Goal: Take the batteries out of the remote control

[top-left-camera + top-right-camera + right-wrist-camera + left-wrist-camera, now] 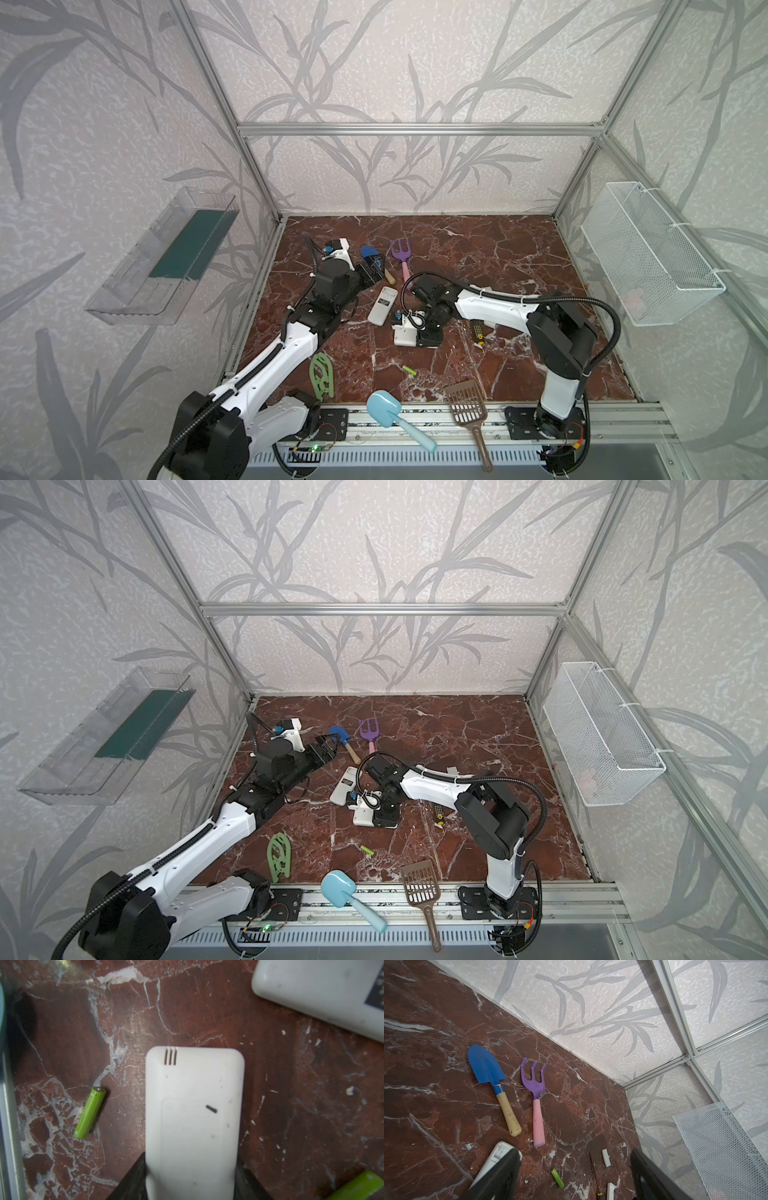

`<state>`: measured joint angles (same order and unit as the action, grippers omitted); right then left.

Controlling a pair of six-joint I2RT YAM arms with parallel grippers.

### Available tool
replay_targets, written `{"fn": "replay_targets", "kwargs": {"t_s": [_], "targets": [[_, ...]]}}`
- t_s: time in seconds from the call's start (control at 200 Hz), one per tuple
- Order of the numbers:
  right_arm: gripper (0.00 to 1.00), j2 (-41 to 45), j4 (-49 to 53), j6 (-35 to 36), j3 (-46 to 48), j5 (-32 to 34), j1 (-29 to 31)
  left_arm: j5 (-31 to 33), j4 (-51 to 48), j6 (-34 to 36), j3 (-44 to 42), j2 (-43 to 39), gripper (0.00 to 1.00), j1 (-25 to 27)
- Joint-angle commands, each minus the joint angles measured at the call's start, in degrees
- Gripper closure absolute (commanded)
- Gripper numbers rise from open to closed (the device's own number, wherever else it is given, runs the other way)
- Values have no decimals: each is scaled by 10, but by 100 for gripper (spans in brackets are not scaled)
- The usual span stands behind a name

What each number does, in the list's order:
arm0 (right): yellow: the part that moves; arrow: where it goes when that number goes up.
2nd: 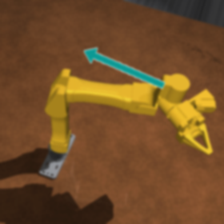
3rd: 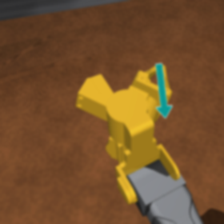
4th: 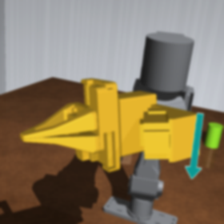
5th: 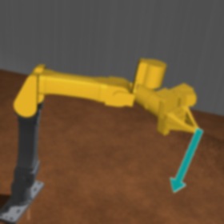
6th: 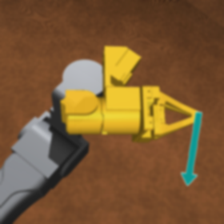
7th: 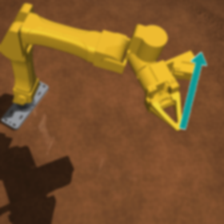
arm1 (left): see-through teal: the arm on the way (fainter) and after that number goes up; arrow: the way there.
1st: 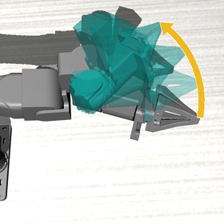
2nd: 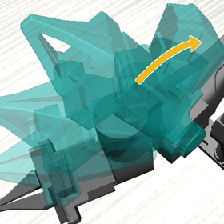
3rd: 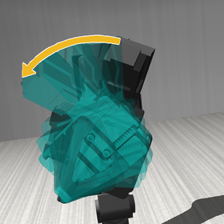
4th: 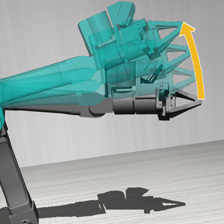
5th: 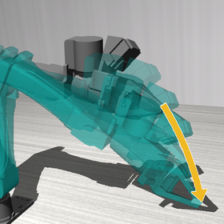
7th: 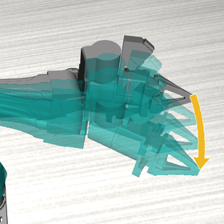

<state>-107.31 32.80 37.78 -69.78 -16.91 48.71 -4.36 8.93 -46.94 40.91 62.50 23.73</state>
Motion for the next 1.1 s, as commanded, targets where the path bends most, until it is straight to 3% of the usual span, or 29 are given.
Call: {"fn": "replay_targets", "kwargs": {"t_s": [0.0, 0.57, 0.855, 1.095], "targets": [[63, -12, 32, 31, -22, 10, 2, 8, -3, 13, -3, -3, 17, -2], [54, -74, 51, 95, -65, 67, 3, 11, 20, -1, -19, 5, 17, -3], [35, -74, 60, 124, -69, 90, 3, 6, 22, 3, -19, 10, 17, -4], [30, -54, 36, 113, -65, 94, 4, 7, 25, -1, -18, 13, 18, -4]]}}
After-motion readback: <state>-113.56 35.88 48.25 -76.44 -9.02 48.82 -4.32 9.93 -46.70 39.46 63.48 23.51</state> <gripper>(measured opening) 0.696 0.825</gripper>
